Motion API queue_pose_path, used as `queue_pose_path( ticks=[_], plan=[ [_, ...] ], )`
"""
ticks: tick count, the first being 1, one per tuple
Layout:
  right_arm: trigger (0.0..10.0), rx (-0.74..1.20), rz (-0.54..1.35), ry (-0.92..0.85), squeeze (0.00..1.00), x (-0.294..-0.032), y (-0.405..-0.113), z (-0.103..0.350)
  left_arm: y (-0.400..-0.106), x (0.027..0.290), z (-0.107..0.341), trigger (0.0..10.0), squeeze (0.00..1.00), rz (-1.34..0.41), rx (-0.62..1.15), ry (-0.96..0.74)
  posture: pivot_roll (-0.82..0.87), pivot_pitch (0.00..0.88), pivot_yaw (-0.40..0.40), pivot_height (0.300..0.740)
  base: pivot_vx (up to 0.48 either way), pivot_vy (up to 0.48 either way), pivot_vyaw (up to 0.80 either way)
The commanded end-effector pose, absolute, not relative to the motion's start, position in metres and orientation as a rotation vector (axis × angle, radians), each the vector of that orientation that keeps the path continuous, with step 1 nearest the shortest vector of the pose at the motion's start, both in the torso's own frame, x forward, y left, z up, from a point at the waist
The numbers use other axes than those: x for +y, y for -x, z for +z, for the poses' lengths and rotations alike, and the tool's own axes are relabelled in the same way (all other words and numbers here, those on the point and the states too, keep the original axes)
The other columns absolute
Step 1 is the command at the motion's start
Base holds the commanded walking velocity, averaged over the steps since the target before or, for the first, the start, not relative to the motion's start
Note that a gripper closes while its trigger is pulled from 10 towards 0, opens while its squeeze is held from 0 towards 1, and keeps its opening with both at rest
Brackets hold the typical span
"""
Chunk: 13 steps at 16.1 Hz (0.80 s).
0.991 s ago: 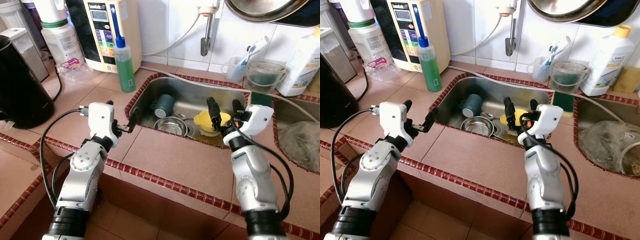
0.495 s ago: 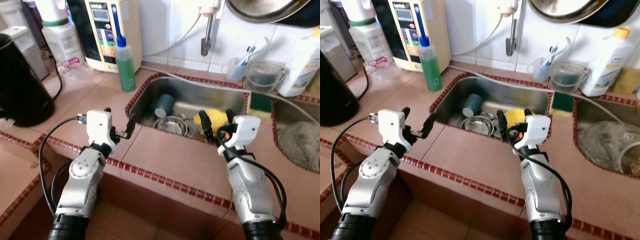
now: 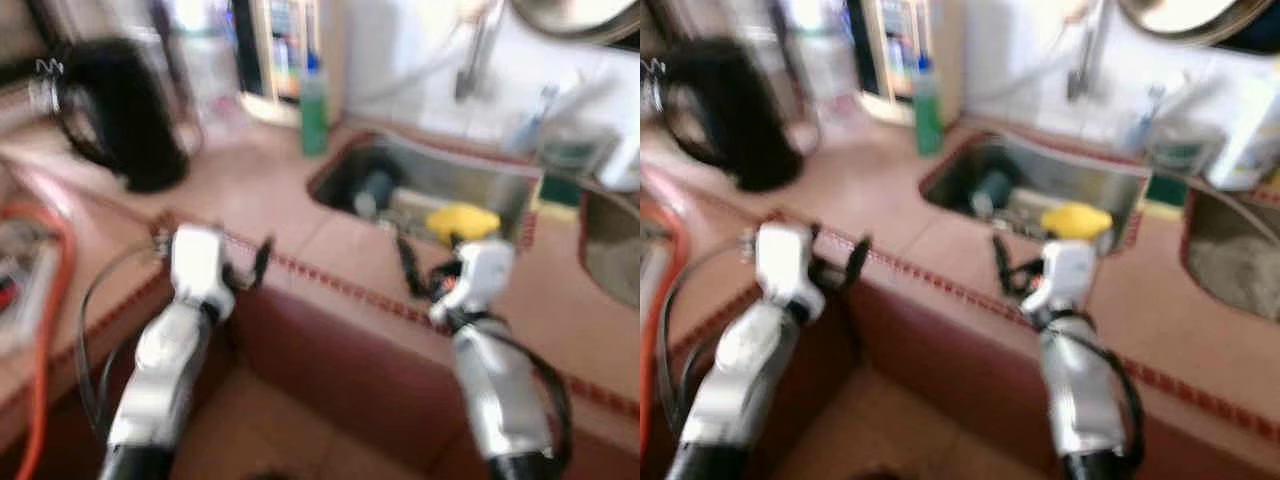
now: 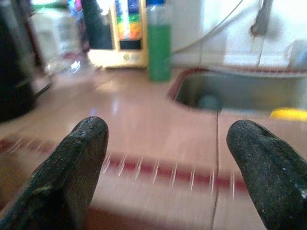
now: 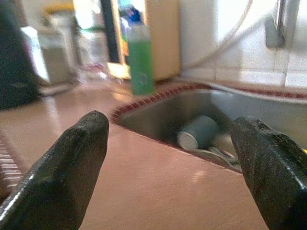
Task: Kitchen organization
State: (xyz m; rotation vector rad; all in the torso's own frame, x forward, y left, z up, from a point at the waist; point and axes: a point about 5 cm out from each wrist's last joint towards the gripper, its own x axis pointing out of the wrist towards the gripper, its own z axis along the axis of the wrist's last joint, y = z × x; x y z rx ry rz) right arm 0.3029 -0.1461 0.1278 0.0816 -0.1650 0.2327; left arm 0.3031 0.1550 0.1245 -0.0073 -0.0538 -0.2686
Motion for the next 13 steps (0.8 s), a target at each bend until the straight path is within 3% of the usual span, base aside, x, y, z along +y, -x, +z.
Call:
queue_pose_path(
  ticks=[1,4,9,13],
  plan=[
    [10.0,-0.186,0.239,-0.068,0.00,-0.146,-0.304,0.133,-0.308,0.150,0.137,10.0,0.00,-0.291,-0.095,-0.014,-0.12,0.000,0.039,0.740,-0.326,0.000,0.00],
    [10.0,-0.185,0.249,-0.060,0.00,-0.144,-0.305,0.134,-0.307,0.151,0.137,10.0,0.00,-0.289,-0.097,-0.016,-0.12,0.000,0.032,0.740,-0.315,0.000,0.00],
    [10.0,-0.139,0.306,-0.009,0.00,-0.138,-0.300,0.119,-0.301,0.154,0.128,10.0,0.00,-0.296,-0.094,-0.058,-0.10,0.000,0.028,0.740,0.000,0.000,0.00],
    [10.0,0.068,0.318,0.046,0.00,-0.146,-0.288,0.058,-0.286,0.149,0.071,10.0,0.00,-0.403,0.074,-0.074,-0.09,0.000,0.036,0.740,0.000,0.000,0.00]
  ],
)
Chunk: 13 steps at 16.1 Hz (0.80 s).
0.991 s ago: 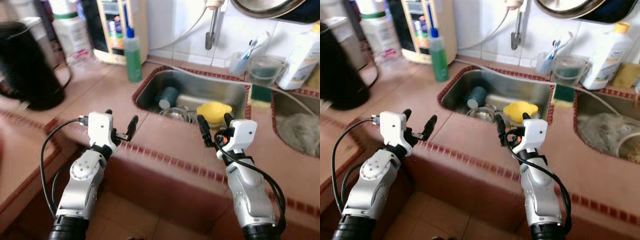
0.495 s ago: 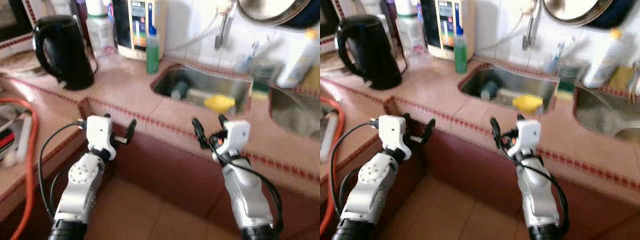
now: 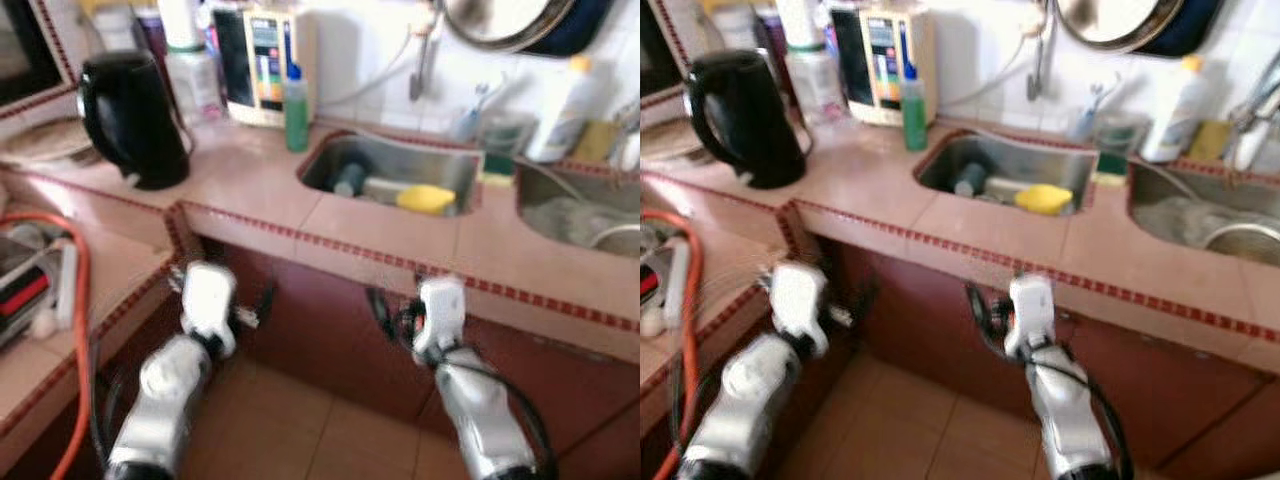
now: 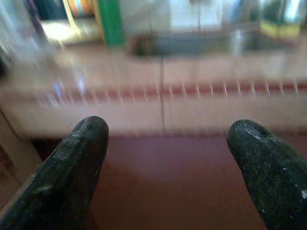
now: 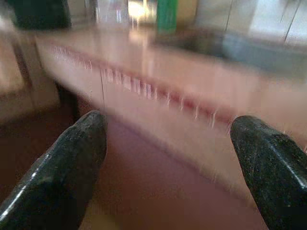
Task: Kitchen organization
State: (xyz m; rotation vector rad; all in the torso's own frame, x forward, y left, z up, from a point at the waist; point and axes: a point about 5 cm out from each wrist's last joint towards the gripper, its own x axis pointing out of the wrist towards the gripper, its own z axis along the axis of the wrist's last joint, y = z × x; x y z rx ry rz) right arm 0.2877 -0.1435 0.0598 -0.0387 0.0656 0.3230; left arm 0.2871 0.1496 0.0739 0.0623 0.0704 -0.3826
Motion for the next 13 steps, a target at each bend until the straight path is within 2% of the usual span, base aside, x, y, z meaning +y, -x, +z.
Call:
queue_pose_path(
  ticks=[1,3,5,9,13],
  plan=[
    [10.0,0.103,0.313,0.053,0.00,-0.148,-0.286,0.049,-0.284,0.149,0.060,10.0,0.00,-0.407,0.111,-0.065,-0.09,0.003,0.039,0.740,0.000,0.000,0.00],
    [10.0,0.268,0.266,0.083,0.00,-0.158,-0.275,0.013,-0.269,0.149,0.010,10.0,0.00,-0.411,0.316,-0.046,-0.09,0.007,0.047,0.740,0.000,0.000,0.00],
    [10.0,0.422,0.216,0.151,0.00,-0.172,-0.255,-0.018,-0.252,0.151,-0.023,10.0,0.00,-0.362,0.477,-0.088,-0.10,0.006,0.054,0.740,0.000,0.000,0.00],
    [10.0,0.639,0.171,0.179,0.00,-0.180,-0.220,-0.054,-0.224,0.140,-0.054,10.0,0.00,-0.374,0.644,-0.107,-0.12,0.001,0.052,0.740,0.000,0.000,0.00],
    [10.0,0.835,0.144,0.204,0.00,-0.184,-0.180,-0.081,-0.185,0.145,-0.081,10.0,0.00,-0.350,0.834,-0.175,-0.11,0.000,0.051,0.740,0.000,0.000,0.00]
  ],
)
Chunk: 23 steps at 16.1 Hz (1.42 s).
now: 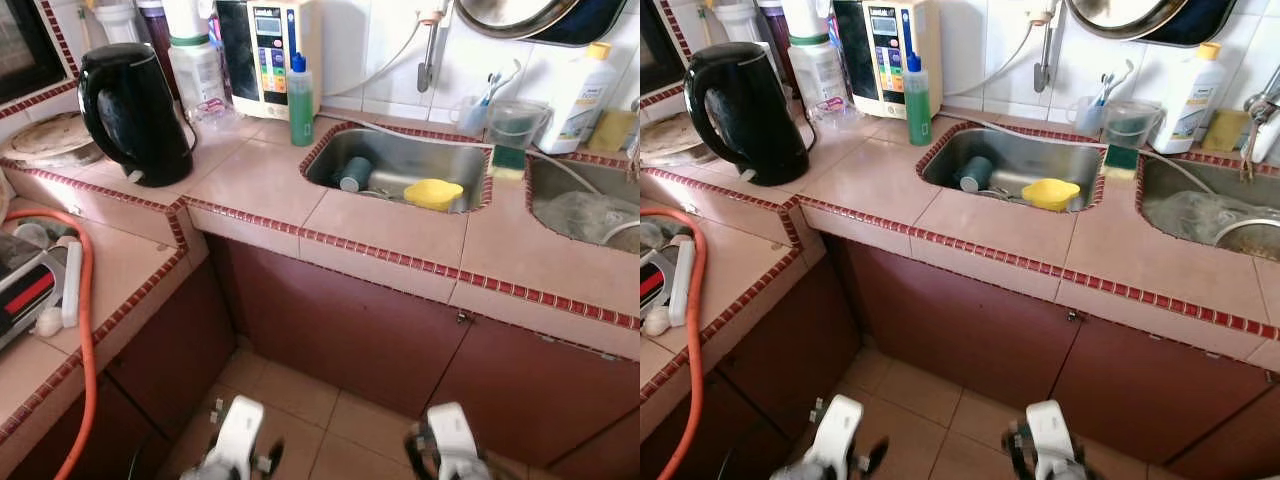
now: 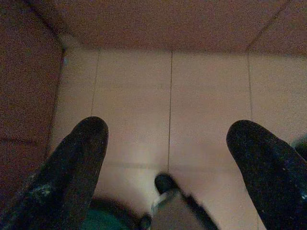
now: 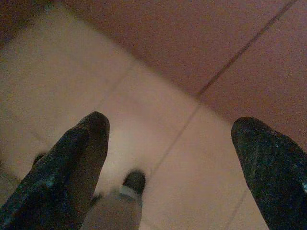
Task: Kitchen organization
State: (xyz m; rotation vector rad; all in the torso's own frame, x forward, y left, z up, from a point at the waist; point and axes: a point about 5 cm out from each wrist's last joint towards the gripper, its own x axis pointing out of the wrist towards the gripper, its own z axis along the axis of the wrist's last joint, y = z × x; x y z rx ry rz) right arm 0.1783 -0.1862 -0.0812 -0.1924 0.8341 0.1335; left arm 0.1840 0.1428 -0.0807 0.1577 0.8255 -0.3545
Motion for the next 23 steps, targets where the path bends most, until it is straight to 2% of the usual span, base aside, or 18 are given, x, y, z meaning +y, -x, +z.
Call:
queue_pose_path(
  ticks=[1,4,7,17,23],
  plan=[
    [10.0,0.905,0.105,0.185,0.00,-0.190,-0.164,-0.089,-0.171,0.151,-0.088,10.0,0.00,-0.339,0.886,-0.193,-0.11,0.000,0.053,0.740,0.000,0.000,0.00],
    [10.0,0.971,0.046,0.151,0.00,-0.198,-0.145,-0.096,-0.159,0.157,-0.093,10.0,0.00,-0.323,0.923,-0.200,-0.11,0.000,0.051,0.740,0.000,0.000,0.00],
    [10.0,0.984,0.050,0.158,0.00,-0.199,-0.142,-0.097,-0.154,0.162,-0.095,10.0,0.00,-0.302,0.939,-0.200,-0.10,0.000,0.050,0.740,0.000,-0.204,0.00],
    [10.0,0.984,0.078,0.172,0.00,-0.199,-0.144,-0.096,-0.158,0.164,-0.094,10.0,0.00,-0.285,0.948,-0.197,-0.10,0.000,0.040,0.740,0.000,-0.480,0.00],
    [10.0,0.998,0.086,0.177,0.00,-0.200,-0.141,-0.097,-0.149,0.171,-0.099,10.0,0.00,-0.241,1.027,-0.200,-0.10,0.000,0.036,0.740,0.000,0.000,0.00]
  ],
)
